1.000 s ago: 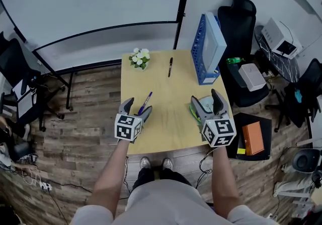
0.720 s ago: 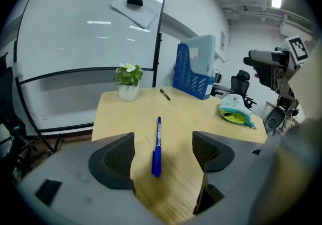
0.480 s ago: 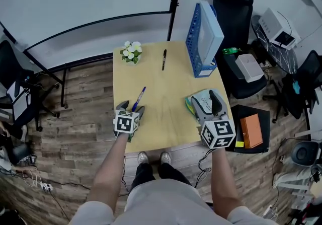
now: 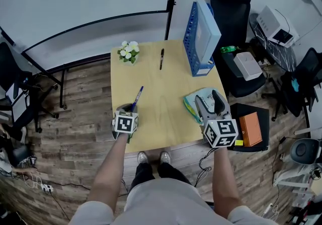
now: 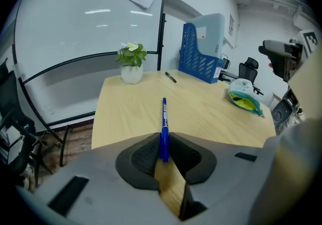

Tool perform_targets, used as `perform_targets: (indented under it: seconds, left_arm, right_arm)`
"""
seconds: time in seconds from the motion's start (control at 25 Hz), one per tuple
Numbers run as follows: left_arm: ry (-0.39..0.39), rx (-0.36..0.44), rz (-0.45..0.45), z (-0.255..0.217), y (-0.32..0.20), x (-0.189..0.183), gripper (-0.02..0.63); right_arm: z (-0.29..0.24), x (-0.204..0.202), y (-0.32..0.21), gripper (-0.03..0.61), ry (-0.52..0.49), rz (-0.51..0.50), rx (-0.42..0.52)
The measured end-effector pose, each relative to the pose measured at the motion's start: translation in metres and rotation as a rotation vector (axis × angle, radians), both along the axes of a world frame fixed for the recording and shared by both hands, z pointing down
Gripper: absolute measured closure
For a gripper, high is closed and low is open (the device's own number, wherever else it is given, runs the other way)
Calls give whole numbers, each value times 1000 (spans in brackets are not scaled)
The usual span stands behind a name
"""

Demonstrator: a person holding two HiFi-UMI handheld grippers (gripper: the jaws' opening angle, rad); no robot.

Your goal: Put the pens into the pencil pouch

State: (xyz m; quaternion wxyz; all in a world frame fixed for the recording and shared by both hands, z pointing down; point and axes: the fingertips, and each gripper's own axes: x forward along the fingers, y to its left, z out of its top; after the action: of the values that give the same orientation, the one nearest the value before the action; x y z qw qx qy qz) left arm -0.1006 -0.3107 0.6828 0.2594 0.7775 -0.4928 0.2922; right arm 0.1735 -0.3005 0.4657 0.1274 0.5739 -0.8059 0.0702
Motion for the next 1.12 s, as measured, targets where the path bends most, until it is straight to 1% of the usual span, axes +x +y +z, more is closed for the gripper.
perform_targets:
  seconds: [0.12,0.44,0.56,0.68,0.8,0.96,1.12]
  left_arm:
    - [43,62,-17,-18,-2,0,551]
    - [182,317,-23,-107,-15,3,551]
    - [219,376,-24,-133,-16,5,551]
    - [237,404,-19,-148,-15,7,551]
    - [254,416,-13,-154,-12,9,551]
    - [259,407,1,-151,-7,9,551]
    - [258,389,5,-146,-3,9,551]
  right_arm:
    - [4,6,1,293,18,1,-7]
    - [26,26,3,293,70,26,-62]
    - [37,29,4,293,77,38,-89]
    - [57,30,10,293,104,37,-136]
    - [89,32,20,296,123,43,-217]
    - [126,33,34,312,149,62,-314]
    - [149,32,44,333,216,77,-373]
